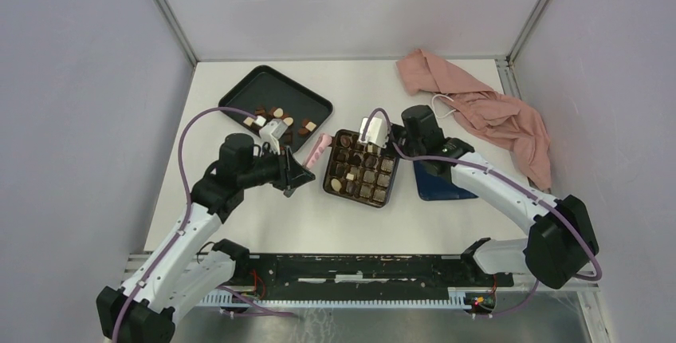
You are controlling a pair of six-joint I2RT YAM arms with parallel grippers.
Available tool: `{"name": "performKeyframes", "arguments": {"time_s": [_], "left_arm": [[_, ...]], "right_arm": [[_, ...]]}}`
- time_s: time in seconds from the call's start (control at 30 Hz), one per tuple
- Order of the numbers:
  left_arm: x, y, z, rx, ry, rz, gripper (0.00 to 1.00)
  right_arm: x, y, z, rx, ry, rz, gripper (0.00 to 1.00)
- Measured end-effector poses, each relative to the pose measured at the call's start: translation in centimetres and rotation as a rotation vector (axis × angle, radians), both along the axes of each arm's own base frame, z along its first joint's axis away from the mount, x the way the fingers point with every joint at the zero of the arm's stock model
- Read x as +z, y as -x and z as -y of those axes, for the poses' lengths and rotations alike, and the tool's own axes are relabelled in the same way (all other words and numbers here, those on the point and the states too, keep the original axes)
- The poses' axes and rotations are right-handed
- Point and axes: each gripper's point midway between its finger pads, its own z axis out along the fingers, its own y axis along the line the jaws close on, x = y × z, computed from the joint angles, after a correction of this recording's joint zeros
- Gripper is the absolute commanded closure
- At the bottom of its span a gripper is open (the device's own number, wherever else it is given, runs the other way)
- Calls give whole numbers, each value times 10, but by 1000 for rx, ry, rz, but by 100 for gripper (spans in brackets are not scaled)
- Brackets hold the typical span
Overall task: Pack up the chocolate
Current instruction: Place the packing box at the center of the board, then place the fake chocolate in the packing box.
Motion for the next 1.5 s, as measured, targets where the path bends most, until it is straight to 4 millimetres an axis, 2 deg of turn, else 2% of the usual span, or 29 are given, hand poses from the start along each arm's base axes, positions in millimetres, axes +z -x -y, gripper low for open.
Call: {"name": "performKeyframes", "arguments": {"time_s": [0.17, 0.4, 0.53, 0.57, 0.73, 0.83, 0.97, 1.2, 1.3, 1.43, 1.5], "left_arm": [[-7, 4, 8, -28, -9, -2, 98], [-22, 12, 20, -66, -60, -29, 98], [-29, 14, 24, -73, -82, -41, 98], [-32, 15, 24, -75, -91, -50, 98], [-54, 21, 27, -84, -163, -111, 98], [-68, 28, 28, -95, -216, -150, 98], [-72, 38, 32, -110, -252, -171, 98], [-67, 46, 47, -139, -290, -177, 98], [-75, 45, 51, -133, -354, -196, 98], [-88, 43, 54, -119, -444, -214, 96], [-93, 43, 55, -117, -484, -224, 91]], "right_arm": [[-13, -1, -5, -11, -21, -48, 100], [-67, 4, -13, -58, -82, -246, 100], [-83, 6, -9, -102, -125, -321, 98], [-86, 5, -9, -107, -136, -336, 96], [-100, 8, -11, -108, -175, -419, 68], [-100, 10, -12, -98, -199, -447, 57], [-95, 10, -11, -81, -222, -455, 48], [-68, 5, 0, -58, -266, -403, 47], [-58, 2, 3, -46, -284, -379, 46], [-55, 3, 4, -35, -289, -377, 46], [-56, 4, 4, -29, -290, -384, 46]]}}
